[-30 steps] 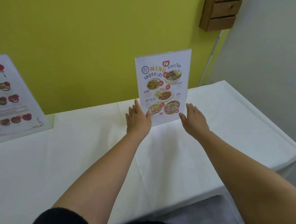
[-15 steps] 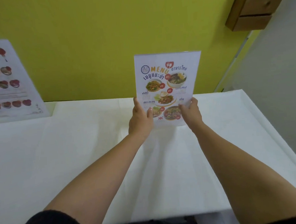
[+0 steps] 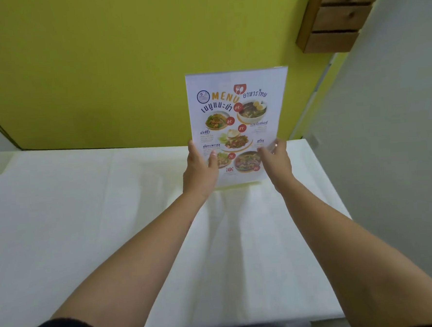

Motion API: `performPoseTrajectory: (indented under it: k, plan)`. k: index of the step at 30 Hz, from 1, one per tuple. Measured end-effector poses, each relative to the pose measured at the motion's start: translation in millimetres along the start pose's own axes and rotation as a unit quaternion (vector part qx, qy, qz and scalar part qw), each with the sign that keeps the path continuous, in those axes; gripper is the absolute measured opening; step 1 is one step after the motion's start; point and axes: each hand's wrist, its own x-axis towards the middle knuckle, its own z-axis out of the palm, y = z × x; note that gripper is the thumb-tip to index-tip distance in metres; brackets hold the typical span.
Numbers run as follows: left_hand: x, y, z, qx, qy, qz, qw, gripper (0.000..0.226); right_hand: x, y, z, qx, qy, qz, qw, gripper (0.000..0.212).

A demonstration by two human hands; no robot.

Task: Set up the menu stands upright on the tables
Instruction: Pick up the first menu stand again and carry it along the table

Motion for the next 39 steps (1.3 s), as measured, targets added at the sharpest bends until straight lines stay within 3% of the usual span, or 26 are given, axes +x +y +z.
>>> performPoseTrajectory:
  k: [13, 22, 28, 32, 39]
  plan:
    - [13.5, 62.0, 111.3, -0.058, -0.103, 0.042, 0.992, 0.074, 58.5, 47.4, -108.2, 0.066, 0.048, 0.036, 0.996, 0.047]
    - [39.2, 68.5, 138.3, -0.070, -0.117, 0.038, 0.990, 0.074, 100.4, 49.5, -119.8, 0.072, 0.019, 0.027, 0.997, 0.052]
    - [49.1, 72.3, 143.7, -0.091, -0.124, 0.050, 0.987, 0.072, 106.5, 55.3, -116.7, 0.066, 0.007, 0.033, 0.997, 0.074]
    - [49.7, 73.9, 145.8, -0.109, -0.130, 0.055, 0.984, 0.069, 109.5, 59.4, -119.3, 0.051, 0.041, 0.015, 0.998, 0.060]
    - [49.3, 69.1, 148.5, -0.088, -0.145, 0.055, 0.984, 0.070, 110.8, 65.3, -119.2, 0.001, 0.025, 0.000, 1.000, 0.066]
